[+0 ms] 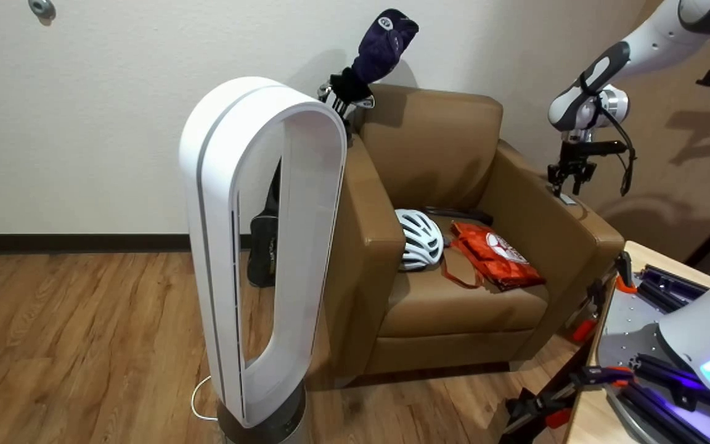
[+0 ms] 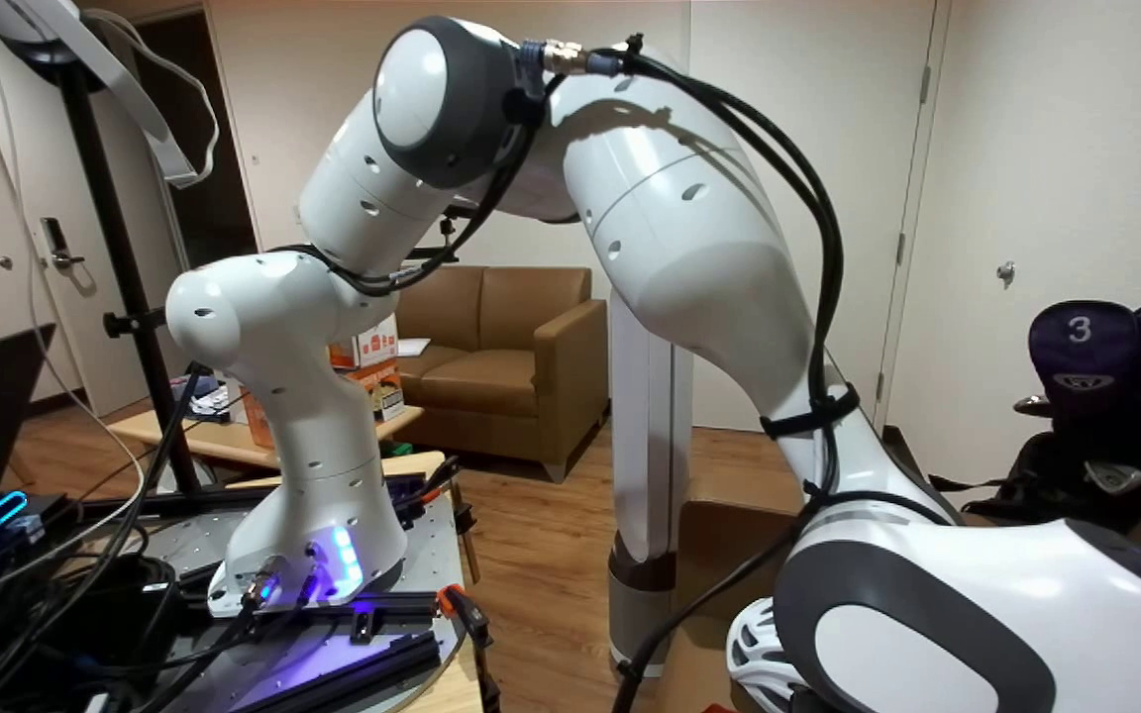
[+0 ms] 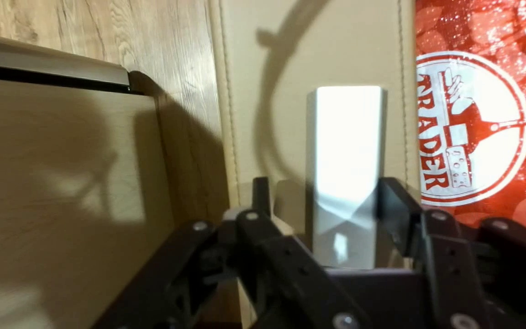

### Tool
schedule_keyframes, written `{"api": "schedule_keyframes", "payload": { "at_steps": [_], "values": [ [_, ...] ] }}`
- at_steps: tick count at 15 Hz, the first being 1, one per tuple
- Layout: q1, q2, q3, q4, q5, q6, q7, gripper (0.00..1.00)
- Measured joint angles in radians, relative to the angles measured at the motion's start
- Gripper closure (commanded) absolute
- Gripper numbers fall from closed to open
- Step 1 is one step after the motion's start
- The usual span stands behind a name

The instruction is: Take the object on the right arm of the sofa and place it on the left arm

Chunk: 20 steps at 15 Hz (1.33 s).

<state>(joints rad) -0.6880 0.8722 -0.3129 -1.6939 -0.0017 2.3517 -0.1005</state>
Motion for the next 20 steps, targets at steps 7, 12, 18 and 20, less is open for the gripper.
{"api": "schedule_keyframes", "payload": {
  "at_steps": [7, 12, 18, 20],
  "values": [
    [-0.006, -0.049, -0.001, -0.055, 0.008, 0.061, -0.008, 0.0],
    [-0.005, -0.179, 0.058, -0.224, 0.014, 0.147, -0.075, 0.0],
    [0.117, -0.377, -0.016, -0.483, 0.009, 0.243, 0.053, 0.0],
    [0.19, -0.436, -0.055, -0.566, -0.015, 0.262, 0.101, 0.0]
  ]
}}
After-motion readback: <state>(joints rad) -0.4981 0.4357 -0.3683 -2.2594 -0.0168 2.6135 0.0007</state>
